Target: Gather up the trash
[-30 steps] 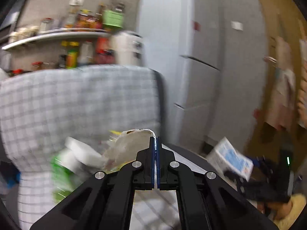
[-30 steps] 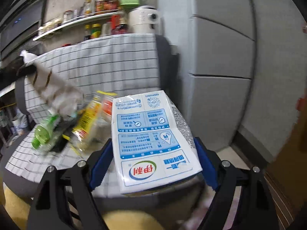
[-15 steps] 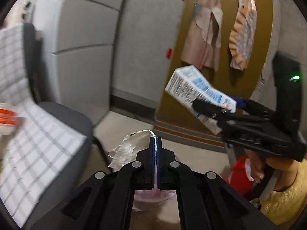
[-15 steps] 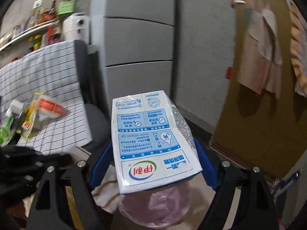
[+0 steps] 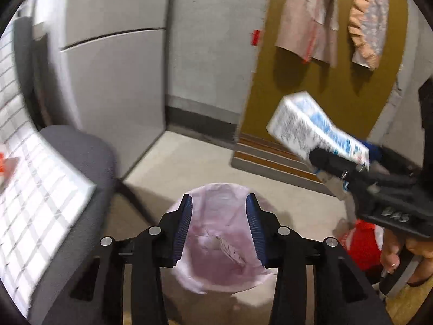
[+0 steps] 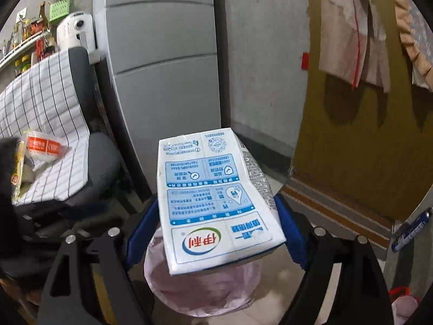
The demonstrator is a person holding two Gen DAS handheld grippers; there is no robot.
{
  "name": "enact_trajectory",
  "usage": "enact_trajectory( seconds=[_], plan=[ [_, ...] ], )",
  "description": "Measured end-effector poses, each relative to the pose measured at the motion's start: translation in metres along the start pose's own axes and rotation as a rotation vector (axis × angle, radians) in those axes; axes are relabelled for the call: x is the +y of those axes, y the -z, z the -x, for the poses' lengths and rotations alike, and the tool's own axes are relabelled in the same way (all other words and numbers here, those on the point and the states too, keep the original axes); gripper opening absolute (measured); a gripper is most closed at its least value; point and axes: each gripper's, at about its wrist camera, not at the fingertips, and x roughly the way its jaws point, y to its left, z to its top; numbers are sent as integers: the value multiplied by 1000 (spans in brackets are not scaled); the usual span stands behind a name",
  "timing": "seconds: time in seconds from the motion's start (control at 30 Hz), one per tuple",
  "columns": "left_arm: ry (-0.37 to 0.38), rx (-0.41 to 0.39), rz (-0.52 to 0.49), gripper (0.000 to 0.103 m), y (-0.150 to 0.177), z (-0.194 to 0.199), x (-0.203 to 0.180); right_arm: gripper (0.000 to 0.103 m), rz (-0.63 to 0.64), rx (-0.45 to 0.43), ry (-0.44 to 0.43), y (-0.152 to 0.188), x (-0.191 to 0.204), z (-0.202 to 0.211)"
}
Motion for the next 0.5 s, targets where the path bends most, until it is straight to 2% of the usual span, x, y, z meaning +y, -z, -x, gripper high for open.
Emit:
enact_trajectory(
  seconds=[0.07, 0.2, 0.37, 0.5],
  plan=[
    [-47, -16, 33, 43, 2, 13, 15, 88, 2, 23, 5, 4, 6, -14],
    [-131, -63, 83, 43, 9, 49, 45, 89, -11, 40, -4, 3, 19, -20],
    [-229, -130, 110, 43, 21, 101, 63, 89, 41, -45, -21, -14, 40, 8],
    [-306, -159, 163, 43, 37, 143, 79, 89, 71, -107, -73, -26, 62, 33]
  ],
)
